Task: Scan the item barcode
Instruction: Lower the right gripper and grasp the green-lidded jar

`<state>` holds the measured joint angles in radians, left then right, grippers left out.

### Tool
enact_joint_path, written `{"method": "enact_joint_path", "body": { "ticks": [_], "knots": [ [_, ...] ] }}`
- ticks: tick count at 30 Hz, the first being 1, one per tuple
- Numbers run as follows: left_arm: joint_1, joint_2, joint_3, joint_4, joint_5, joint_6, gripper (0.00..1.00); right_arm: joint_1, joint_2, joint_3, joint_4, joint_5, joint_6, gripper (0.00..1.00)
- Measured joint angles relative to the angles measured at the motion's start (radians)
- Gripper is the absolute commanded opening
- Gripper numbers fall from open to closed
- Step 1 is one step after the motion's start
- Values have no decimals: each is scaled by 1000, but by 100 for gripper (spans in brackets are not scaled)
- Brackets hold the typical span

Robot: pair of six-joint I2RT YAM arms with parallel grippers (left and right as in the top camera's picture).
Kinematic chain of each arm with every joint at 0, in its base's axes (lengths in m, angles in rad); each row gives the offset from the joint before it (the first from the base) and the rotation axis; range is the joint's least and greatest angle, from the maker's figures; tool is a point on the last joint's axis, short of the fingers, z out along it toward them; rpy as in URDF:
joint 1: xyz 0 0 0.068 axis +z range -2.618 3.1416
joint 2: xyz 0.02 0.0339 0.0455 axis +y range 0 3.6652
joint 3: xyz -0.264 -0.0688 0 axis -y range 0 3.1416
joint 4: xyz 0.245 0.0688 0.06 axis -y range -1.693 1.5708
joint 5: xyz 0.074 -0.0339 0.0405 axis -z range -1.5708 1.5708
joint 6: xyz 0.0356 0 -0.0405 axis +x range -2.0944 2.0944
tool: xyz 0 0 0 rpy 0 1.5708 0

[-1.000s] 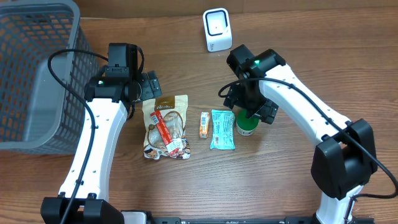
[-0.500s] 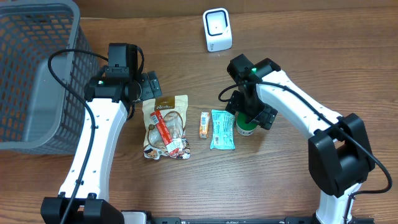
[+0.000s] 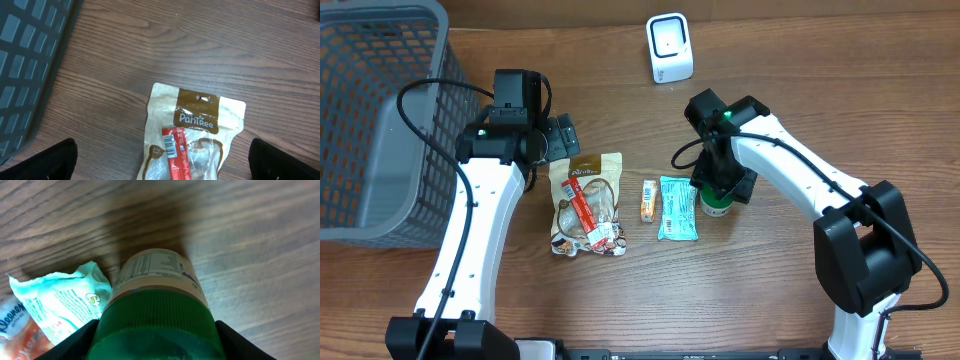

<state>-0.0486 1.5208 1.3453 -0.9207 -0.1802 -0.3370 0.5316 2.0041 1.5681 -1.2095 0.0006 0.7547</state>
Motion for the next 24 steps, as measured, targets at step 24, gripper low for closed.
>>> {"method": "enact_joint_path", "body": {
  "ticks": [24],
  "knots": [
    [0,0,0,0,0,0,100,0,1,4,44,149,-546,100]
  ]
}}
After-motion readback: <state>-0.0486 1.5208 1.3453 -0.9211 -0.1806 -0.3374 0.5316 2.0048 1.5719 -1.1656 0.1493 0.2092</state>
